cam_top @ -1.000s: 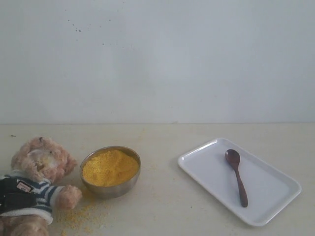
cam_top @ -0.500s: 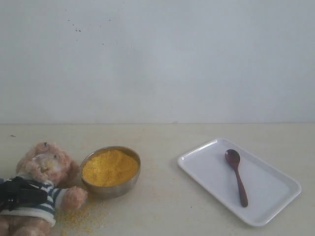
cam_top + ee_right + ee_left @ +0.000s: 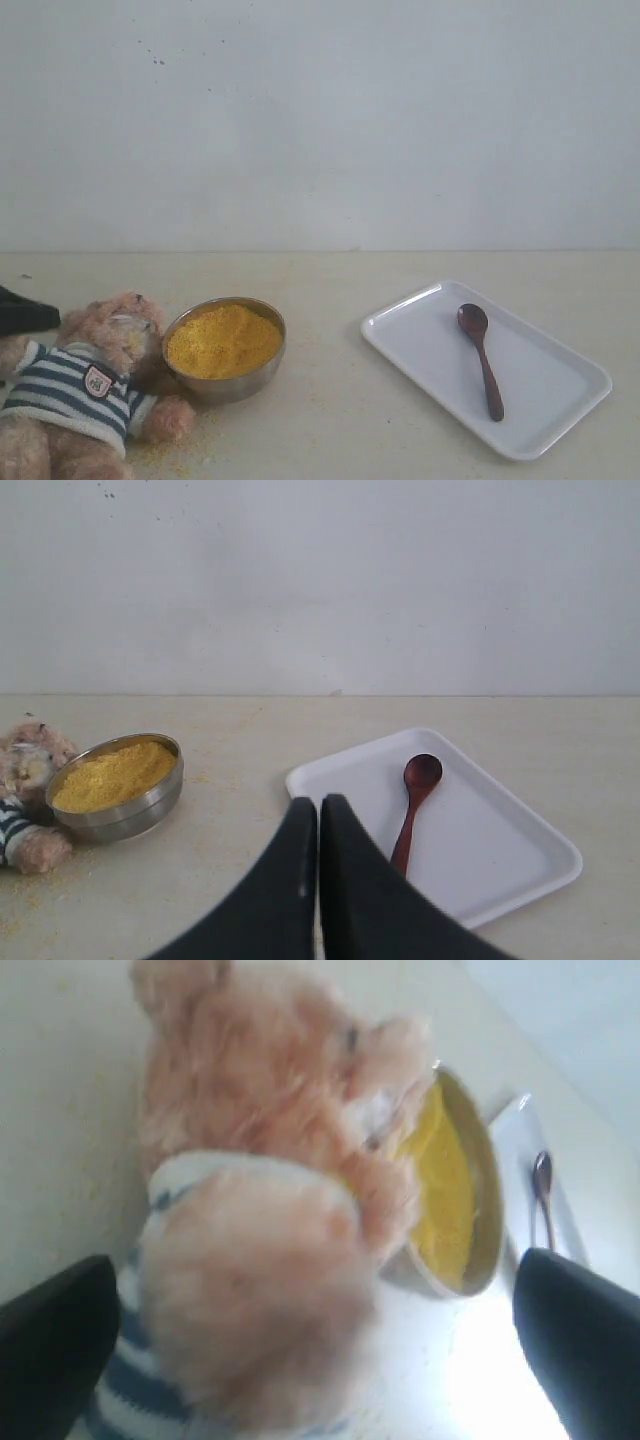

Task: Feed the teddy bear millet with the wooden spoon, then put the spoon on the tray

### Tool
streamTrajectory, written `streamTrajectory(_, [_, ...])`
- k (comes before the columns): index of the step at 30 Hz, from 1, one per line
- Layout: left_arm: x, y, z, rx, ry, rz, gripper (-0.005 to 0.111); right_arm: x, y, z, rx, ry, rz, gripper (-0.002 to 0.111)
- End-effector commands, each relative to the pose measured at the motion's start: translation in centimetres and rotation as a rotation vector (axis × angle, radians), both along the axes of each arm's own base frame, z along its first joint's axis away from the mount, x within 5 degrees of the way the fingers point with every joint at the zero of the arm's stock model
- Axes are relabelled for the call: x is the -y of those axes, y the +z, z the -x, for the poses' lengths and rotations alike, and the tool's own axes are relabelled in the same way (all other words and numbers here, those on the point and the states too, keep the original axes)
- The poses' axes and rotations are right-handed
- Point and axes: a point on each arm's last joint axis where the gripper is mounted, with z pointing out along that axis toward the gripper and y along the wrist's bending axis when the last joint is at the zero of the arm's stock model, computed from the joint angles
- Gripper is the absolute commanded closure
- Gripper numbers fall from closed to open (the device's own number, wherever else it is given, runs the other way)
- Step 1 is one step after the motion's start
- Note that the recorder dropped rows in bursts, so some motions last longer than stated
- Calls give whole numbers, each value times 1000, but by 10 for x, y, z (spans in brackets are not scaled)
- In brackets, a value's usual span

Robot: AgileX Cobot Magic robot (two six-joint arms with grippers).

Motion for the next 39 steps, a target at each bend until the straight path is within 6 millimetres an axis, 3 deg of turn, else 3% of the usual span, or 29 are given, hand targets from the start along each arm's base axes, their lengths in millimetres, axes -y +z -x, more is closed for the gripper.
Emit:
streamTrajectory(1, [-8, 55, 5, 90, 89, 62, -2, 0, 0, 0, 3, 0, 1, 109])
streamTrajectory(3, [-8, 76, 7, 154, 92, 39, 5, 1, 1, 2, 18, -1, -2, 109])
streamTrajectory(5, [-7, 101, 11, 234, 104, -2, 32, 1, 3, 6, 52, -1, -9, 109])
streamTrajectory(6, [-6, 112, 13, 272, 106, -21, 50, 2, 4, 9, 70, -1, -12, 109])
streamTrajectory(7, [-6, 125, 15, 317, 119, -51, 83, 3, 5, 12, 93, -1, -17, 109])
streamTrajectory(8, [-7, 137, 17, 354, 144, -75, 103, 3, 7, 15, 116, -1, -21, 109])
streamTrajectory(9, [-9, 147, 19, 386, 189, -100, 99, 4, 7, 18, 134, -1, -25, 109])
streamTrajectory(14, [-25, 193, 45, 509, 556, -216, 103, 7, 10, 24, 185, -53, -26, 109])
streamTrajectory(19, [-32, 235, 96, 674, 805, -557, 103, 11, 8, 21, 212, -129, 6, 109])
streamTrajectory(21, [-19, 249, 114, 749, 798, -525, 103, 15, -2, 16, 236, -172, 51, 109])
streamTrajectory(24, [9, 266, 140, 859, 709, -435, 103, 21, -34, 6, 267, -246, 201, 109])
streamTrajectory(26, [21, 275, 162, 942, 665, -522, 103, 22, -39, 5, 314, -260, 339, 109])
streamTrajectory(27, [23, 278, 169, 970, 665, -570, 103, 20, -52, 4, 203, -205, 440, 109])
streamTrajectory(30, [25, 280, 190, 1045, 709, -741, 103, 20, -52, 4, 212, -203, 523, 109])
streamTrajectory(33, [30, 271, 194, 1072, 649, -868, 103, 21, -47, 4, 282, -225, 553, 109])
streamTrajectory(36, [37, 248, 189, 1047, 529, -910, 103, 21, -42, 5, 338, -238, 597, 109])
streamTrajectory(39, [40, 216, 184, 992, 467, -898, 103, 21, -56, 4, 191, -193, 586, 109])
